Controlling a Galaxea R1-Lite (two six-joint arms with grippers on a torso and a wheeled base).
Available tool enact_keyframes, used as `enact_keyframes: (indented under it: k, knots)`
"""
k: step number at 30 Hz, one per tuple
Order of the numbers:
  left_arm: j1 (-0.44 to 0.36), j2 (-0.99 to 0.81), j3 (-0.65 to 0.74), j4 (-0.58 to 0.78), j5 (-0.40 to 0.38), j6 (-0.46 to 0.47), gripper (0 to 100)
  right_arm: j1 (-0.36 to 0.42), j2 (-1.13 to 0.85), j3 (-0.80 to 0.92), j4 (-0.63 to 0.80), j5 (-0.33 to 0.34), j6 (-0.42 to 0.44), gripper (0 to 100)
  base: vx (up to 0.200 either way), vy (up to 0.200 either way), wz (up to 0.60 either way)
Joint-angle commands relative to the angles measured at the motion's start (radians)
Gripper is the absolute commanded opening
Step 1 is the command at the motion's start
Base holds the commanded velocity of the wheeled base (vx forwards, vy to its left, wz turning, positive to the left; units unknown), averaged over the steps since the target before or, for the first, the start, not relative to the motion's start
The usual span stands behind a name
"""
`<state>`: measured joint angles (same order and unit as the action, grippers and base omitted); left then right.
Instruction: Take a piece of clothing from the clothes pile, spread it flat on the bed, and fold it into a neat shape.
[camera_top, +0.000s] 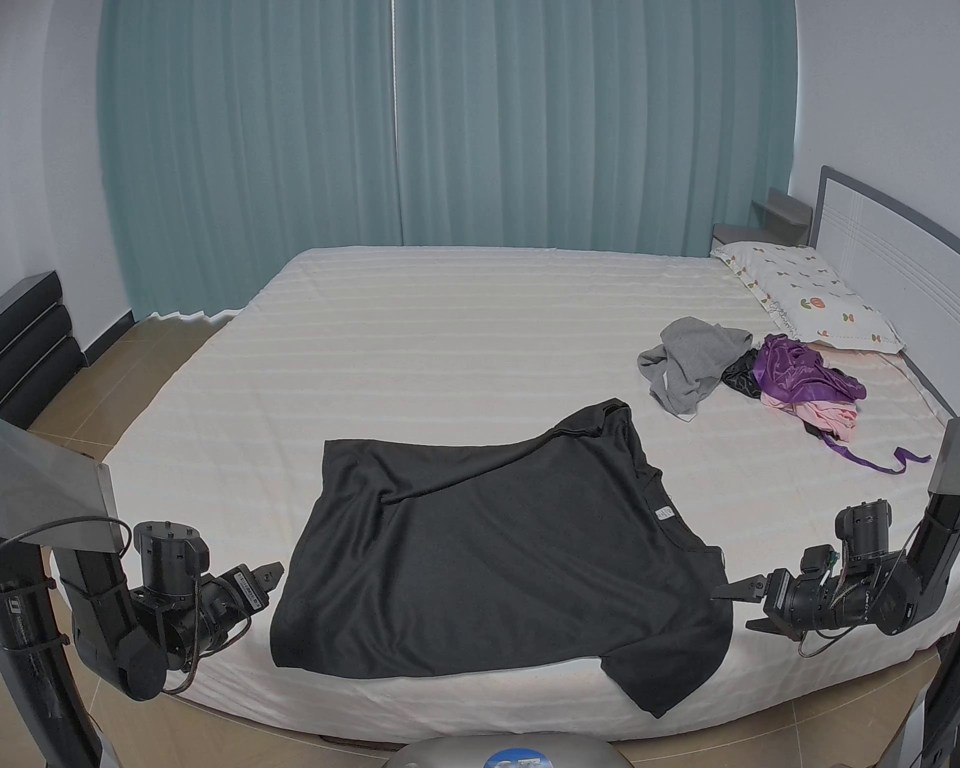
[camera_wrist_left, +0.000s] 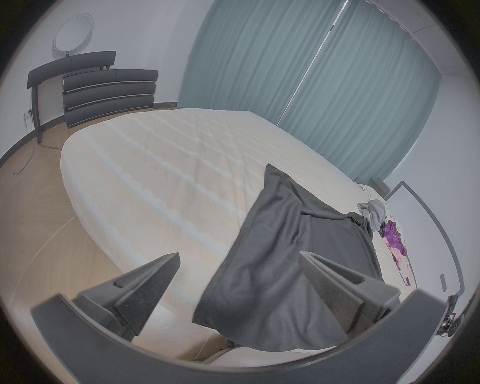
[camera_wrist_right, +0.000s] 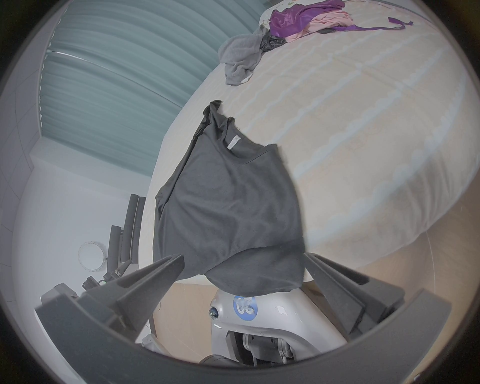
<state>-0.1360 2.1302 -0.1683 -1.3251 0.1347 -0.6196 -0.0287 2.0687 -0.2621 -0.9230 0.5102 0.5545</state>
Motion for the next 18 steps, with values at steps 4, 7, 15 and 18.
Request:
enact_keyframes:
  k: [4,7,15,18]
  knots:
    - [-0.002,-0.001,0.000,0.000,-0.001,-0.002,100,0.000,0.002,0.000,0.000,0.001,-0.001,100,0.000,0.000,0.00]
    - [-0.004,-0.001,-0.004,0.000,0.000,-0.014,100,0.000,0.002,0.000,0.000,0.001,-0.001,100,0.000,0.000,0.00]
    - [-0.007,0.011,-0.017,0.000,-0.001,-0.023,100,0.003,0.002,0.000,0.000,0.001,-0.001,100,0.175,0.000,0.00]
    - [-0.010,0.013,-0.020,0.000,-0.004,-0.032,100,0.003,0.002,0.000,0.000,0.001,-0.001,100,0.133,0.000,0.00]
